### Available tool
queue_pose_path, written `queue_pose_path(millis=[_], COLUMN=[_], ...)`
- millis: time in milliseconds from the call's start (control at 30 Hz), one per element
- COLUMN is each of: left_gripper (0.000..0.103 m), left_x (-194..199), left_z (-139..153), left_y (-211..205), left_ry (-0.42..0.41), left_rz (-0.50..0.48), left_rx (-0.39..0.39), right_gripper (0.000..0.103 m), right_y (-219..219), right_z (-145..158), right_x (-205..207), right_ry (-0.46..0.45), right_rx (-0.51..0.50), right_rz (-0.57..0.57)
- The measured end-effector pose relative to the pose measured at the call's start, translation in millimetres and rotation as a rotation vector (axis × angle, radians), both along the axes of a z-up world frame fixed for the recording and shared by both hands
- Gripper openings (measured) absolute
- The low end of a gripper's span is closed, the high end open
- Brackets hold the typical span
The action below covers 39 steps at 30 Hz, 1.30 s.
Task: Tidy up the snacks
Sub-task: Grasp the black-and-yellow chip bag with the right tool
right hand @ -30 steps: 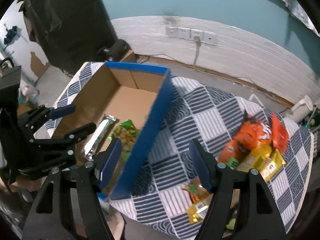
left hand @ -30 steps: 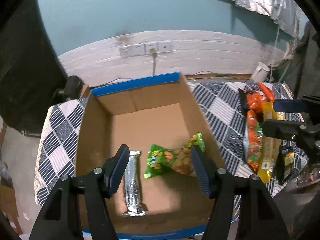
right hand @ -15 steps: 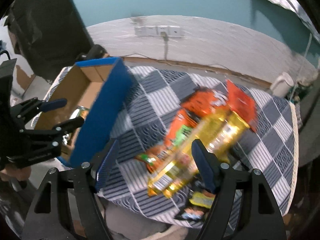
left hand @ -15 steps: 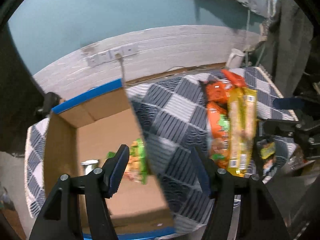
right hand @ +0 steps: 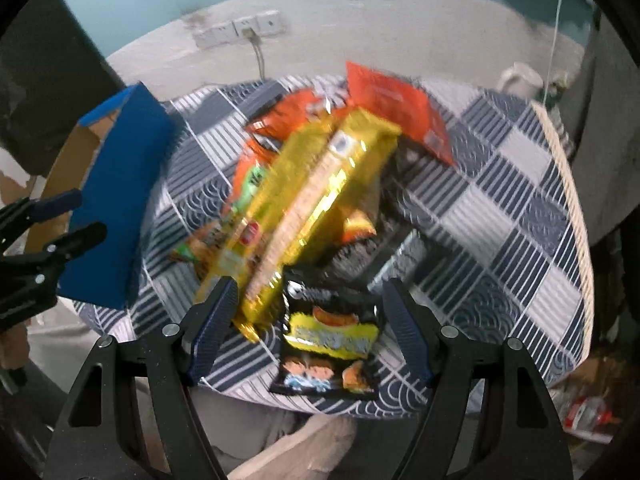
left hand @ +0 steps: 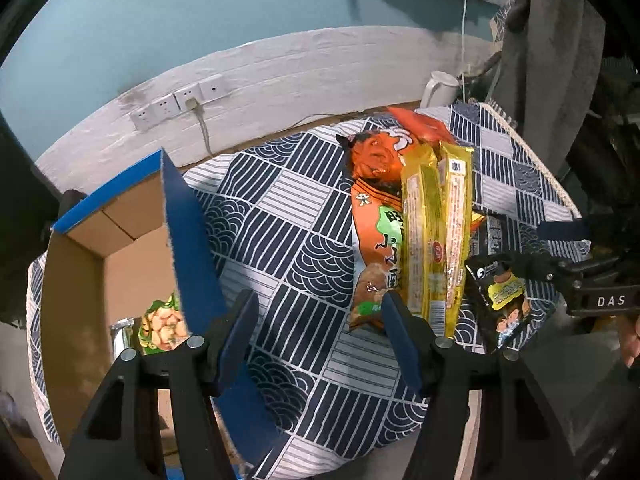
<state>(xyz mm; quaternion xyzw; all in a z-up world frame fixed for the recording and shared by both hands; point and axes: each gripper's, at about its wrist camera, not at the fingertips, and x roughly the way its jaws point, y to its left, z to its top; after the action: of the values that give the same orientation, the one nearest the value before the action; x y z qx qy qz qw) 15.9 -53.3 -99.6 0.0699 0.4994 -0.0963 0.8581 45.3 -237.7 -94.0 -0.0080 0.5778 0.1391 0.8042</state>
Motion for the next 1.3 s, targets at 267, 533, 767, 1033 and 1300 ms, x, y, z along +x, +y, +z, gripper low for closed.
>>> queue_pose_path(millis=[267,533,767,1033,1300], left_gripper=[0.065,0.065,0.065,0.065,0.065], left_x=[3,11,16,21,32], left_z=[-29,-49,-61,-62,-61], left_y=[-17,-25,-25,-29,-40], left_ry=[0.076,0.107,0.138,0.146,0.145], left_rz=[-0.022,-0.017,-0.012,-0.015,-0.017], left_rx=[0.009,0.016,0.018,0.009,0.0], right_gripper=[0.076,0.076,0.078,0.078,0.06], right_y=[-21,-14,-6,2,-4], right_z=[-35,-54,-72,-89,-81], right_x=[-1,-5,-3,-7,-6], right_ry=[0.098,0.136,0.162,0.155,0.111], right_rx=[0.016,0.003,-0.009,-0.08,-0.087], right_rz=[-0.073,-0.057,-0.063,-0.01,0.021])
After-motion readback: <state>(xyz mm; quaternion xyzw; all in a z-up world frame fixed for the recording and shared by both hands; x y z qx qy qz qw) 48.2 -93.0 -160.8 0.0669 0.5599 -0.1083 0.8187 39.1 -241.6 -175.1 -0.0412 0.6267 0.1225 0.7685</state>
